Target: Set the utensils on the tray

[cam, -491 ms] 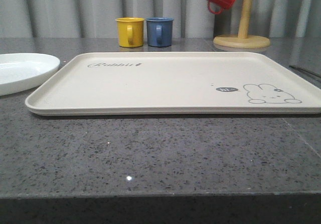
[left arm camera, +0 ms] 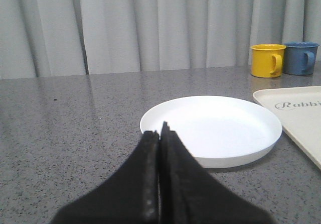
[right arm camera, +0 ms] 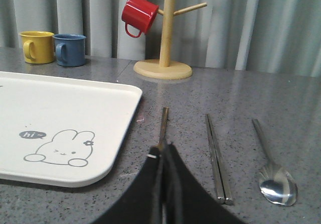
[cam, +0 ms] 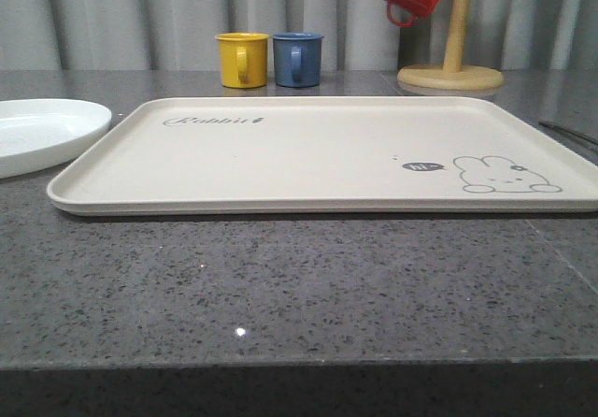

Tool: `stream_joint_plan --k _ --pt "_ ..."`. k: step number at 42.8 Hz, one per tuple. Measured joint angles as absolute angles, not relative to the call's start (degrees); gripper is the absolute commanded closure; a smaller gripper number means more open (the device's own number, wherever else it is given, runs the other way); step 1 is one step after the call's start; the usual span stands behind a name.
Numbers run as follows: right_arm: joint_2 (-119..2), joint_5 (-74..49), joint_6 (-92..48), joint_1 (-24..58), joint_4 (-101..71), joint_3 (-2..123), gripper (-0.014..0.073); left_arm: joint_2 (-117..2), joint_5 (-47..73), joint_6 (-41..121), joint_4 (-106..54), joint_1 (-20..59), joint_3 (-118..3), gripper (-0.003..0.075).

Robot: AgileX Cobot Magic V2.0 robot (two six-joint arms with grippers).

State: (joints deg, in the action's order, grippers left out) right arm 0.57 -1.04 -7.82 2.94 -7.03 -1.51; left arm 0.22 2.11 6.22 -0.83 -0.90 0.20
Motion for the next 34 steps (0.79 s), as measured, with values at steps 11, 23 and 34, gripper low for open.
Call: stream_joint_plan --k 11,23,34 --pt "0.57 0.0 -7.82 2.94 -7.72 -1.51 0.0661 0.22 -0.32 6.22 -1.53 -0.9 0.2 0.0741" --pt "0.57 -8.92 -7.82 2.94 -9.52 7.17 0.0661 0.22 0.0 6.22 -2.91 -0.9 -5.64 0.0741" --pt "-9.01 -19.75 -7.82 2.94 -9.67 23.74 0.0661 -8.0 13.55 6.22 -2.91 -0.9 -23.8 0.0741"
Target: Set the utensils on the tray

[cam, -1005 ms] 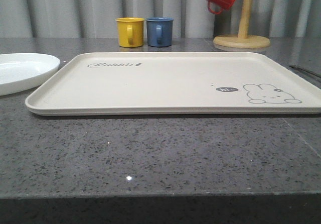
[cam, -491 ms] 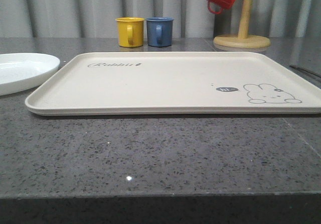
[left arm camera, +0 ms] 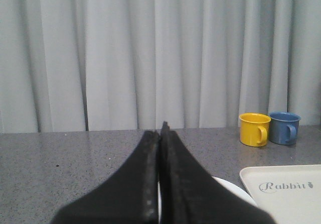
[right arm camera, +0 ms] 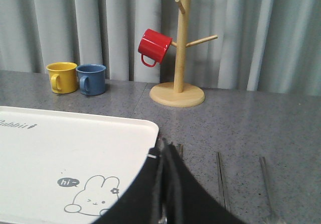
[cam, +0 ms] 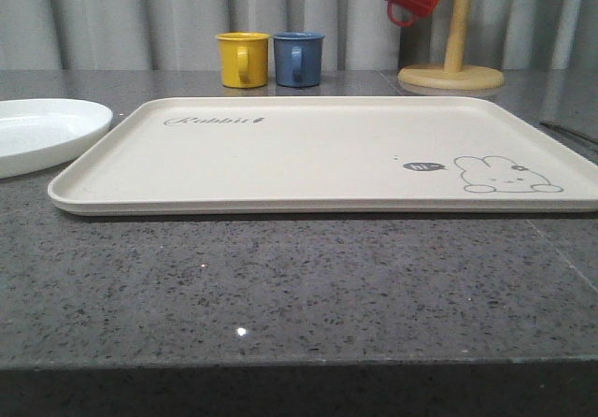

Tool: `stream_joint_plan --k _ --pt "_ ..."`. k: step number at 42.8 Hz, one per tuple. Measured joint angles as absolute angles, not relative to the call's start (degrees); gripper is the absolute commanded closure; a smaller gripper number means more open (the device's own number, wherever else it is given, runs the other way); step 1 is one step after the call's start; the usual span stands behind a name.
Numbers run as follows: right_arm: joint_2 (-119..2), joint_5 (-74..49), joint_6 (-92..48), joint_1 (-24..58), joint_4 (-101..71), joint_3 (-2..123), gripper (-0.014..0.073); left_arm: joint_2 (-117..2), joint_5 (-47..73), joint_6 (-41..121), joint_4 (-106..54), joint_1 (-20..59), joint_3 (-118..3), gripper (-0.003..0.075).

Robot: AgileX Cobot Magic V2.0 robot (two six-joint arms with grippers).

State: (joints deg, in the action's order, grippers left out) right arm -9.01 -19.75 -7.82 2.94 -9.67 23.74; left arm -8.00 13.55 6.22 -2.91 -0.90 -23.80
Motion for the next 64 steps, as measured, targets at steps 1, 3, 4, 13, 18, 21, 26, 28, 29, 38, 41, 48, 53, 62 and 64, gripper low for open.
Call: stream_joint_plan --k 1,3,4,13,18,21,26,28,29,38,41,48,53,62,64 --pt "-10.61 -20.79 -7.82 2.94 -9.67 24.99 0.0661 -9.56 15.14 6.22 -2.91 -0.9 -25.69 0.0741" --pt "-13.39 -22.9 -7.82 2.94 -9.67 27.89 0.0661 -12.38 18.1 6.22 -2.91 -0.9 -28.9 0.0741" --pt "-15.01 -24.19 -7.82 2.94 -9.67 29.84 0.0661 -14.01 19.83 6.22 -2.91 -0.9 -30.68 0.0741" --pt "-26.6 -32.22 -7.82 2.94 -9.67 37.52 0.0661 -24.9 28.86 6.22 -2.91 -0.9 -38.36 0.0741" --pt "-30.91 -32.88 -7.82 2.94 -9.67 37.8 0.0661 -28.84 30.72 6.22 -2.91 -0.9 -38.4 0.0741" --pt "-33.3 -33.01 -7.82 2.94 -9.67 37.8 0.0661 -30.63 31.13 6.22 -2.91 -0.9 -38.4 0.0741" --pt "-36.55 -33.35 -7.82 2.94 -9.67 37.8 0.0658 -32.96 31.24 6.22 -2.91 -0.9 -38.4 0.0741" --pt "-37.66 -33.57 -7.82 2.94 -9.67 37.8 0.0654 -33.82 31.24 6.22 -2.91 -0.9 -38.4 0.074" --pt "-38.09 -33.69 -7.82 2.94 -9.67 37.8 0.0641 -34.18 31.24 6.22 -2.91 -0.9 -38.4 0.074" --pt "-40.56 -33.78 -7.82 2.94 -9.57 37.8 0.0237 -37.31 31.24 6.22 -2.91 -0.9 -38.4 0.0512" --pt "-40.68 -33.78 -7.82 2.94 -9.57 37.8 0.015 -38.29 31.24 6.22 -2.91 -0.9 -38.4 0.0367" --pt "-40.68 -33.78 -7.82 2.94 -9.47 37.8 0.0138 -40.28 32.12 6.22 -2.52 -0.9 -39.24 0.0224" --pt "-40.68 -33.78 -7.82 2.94 -9.47 37.8 0.0138 -43.09 36.53 6.22 -1.94 -0.9 -42.54 0.0226" --pt "-40.68 -33.78 -7.82 2.94 -9.47 37.8 0.0138 -52.81 39.41 6.22 0.31 -1.37 -48.45 0.0225" --pt "-40.68 -33.78 -7.82 2.94 -9.47 37.8 0.0139 -55.92 40.14 6.22 0.41 -2.17 -49.66 0.0226"
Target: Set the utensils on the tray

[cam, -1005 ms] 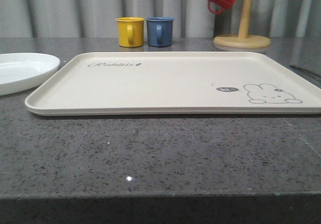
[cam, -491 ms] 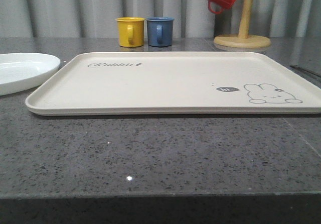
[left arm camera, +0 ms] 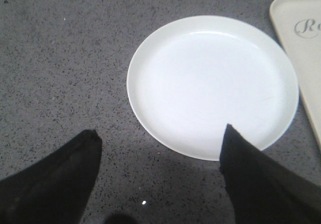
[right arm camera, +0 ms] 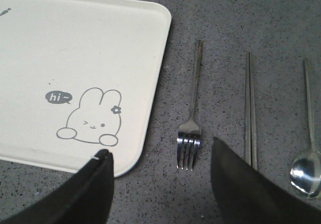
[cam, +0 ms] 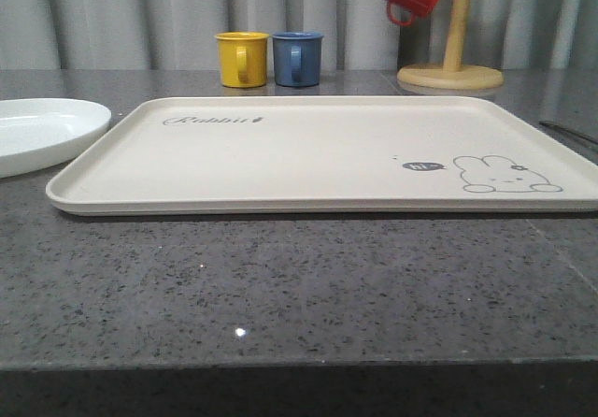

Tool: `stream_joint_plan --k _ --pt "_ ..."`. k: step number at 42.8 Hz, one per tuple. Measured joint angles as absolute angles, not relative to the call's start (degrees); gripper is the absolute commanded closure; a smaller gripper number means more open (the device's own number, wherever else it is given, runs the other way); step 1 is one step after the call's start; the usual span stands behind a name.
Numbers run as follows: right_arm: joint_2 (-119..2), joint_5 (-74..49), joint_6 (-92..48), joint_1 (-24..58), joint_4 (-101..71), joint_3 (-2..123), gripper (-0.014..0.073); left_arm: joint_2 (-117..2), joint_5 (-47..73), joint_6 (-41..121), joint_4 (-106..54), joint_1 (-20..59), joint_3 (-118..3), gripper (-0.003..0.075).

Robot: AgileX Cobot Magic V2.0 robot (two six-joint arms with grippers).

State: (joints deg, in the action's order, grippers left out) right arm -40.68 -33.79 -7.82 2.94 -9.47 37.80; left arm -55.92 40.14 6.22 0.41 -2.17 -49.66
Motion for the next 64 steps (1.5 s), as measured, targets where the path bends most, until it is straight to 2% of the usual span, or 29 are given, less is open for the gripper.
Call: stream_joint_plan --k 7,17,28,39,51,61,64 --pt "-40.68 -33.78 -7.82 2.94 -9.47 37.8 0.0139 -66.04 42.13 9.38 -3.81 -8.3 -54.43 0.0226" --pt "-40.68 -33.78 -7.82 2.94 -9.47 37.8 0.0139 -77.53 43.22 28.42 -28.5 -16.38 -57.76 0.0226" --pt "-40.68 -33.78 -7.82 2.94 -9.47 37.8 0.0139 -87.02 42.05 32.99 -34.54 -17.08 -60.93 0.0226" --pt "-40.68 -33.78 -7.82 2.94 -9.47 37.8 0.0139 -90.77 39.06 33.22 -34.89 -17.08 -62.26 0.0235" --pt "-40.68 -33.78 -7.82 2.94 -9.47 37.8 0.0139 -91.68 40.15 33.22 -34.89 -17.08 -62.39 0.0445" --pt "-40.68 -33.78 -7.82 2.94 -9.47 37.8 0.0139 -92.69 42.0 33.22 -34.89 -17.18 -62.62 0.0568" --pt "-40.68 -33.78 -7.82 2.94 -9.47 37.8 0.0139 -92.79 42.02 33.22 -34.89 -17.41 -62.74 0.064"
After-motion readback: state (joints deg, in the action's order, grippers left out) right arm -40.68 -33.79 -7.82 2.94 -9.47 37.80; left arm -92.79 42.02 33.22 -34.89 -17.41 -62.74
